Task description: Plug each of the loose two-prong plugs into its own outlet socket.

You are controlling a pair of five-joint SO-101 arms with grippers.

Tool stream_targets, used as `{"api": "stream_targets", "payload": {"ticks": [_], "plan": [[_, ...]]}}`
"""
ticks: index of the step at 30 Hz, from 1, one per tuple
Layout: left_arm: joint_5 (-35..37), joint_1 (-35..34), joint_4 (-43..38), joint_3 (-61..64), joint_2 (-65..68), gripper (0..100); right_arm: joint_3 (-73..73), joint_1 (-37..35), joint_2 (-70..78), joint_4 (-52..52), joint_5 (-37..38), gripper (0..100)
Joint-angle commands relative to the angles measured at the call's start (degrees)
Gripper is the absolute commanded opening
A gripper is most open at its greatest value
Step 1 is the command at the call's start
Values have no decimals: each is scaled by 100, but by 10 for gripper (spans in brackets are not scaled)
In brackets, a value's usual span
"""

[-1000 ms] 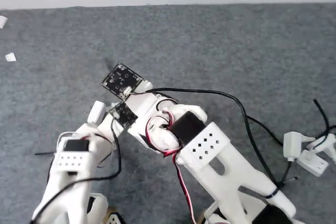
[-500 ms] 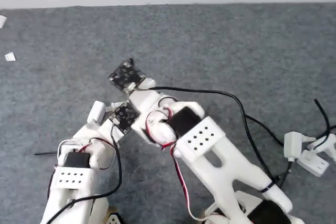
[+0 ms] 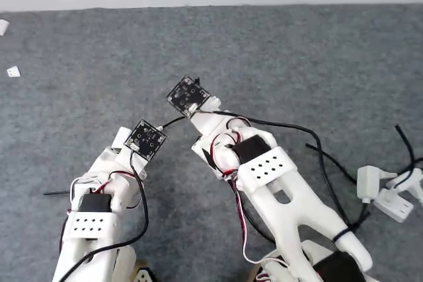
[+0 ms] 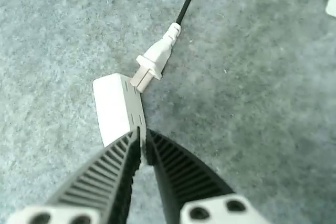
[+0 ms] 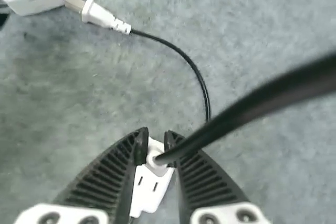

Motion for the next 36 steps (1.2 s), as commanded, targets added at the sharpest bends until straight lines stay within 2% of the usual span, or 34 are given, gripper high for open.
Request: {"api": "stream_targets", "payload": {"ticks": [1, 4, 15, 19, 29, 36], "plan": [[70, -62, -62, -66, -97, 13, -62, 84, 198, -233, 484, 8], [70, -79, -62, -66, -97, 13, -123, 84, 488, -242, 782, 8], [62, -79, -62, -66, -97, 13, -193, 92, 716, -242, 1002, 8], [53, -88, -62, -66, -97, 13, -193, 347, 716, -242, 1090, 8], [53, -88, -62, -66, -97, 13, -132, 444, 725, -374, 1046, 8], [53, -88, -62, -66, -97, 13, 475, 409, 673, -725, 932, 8]]}}
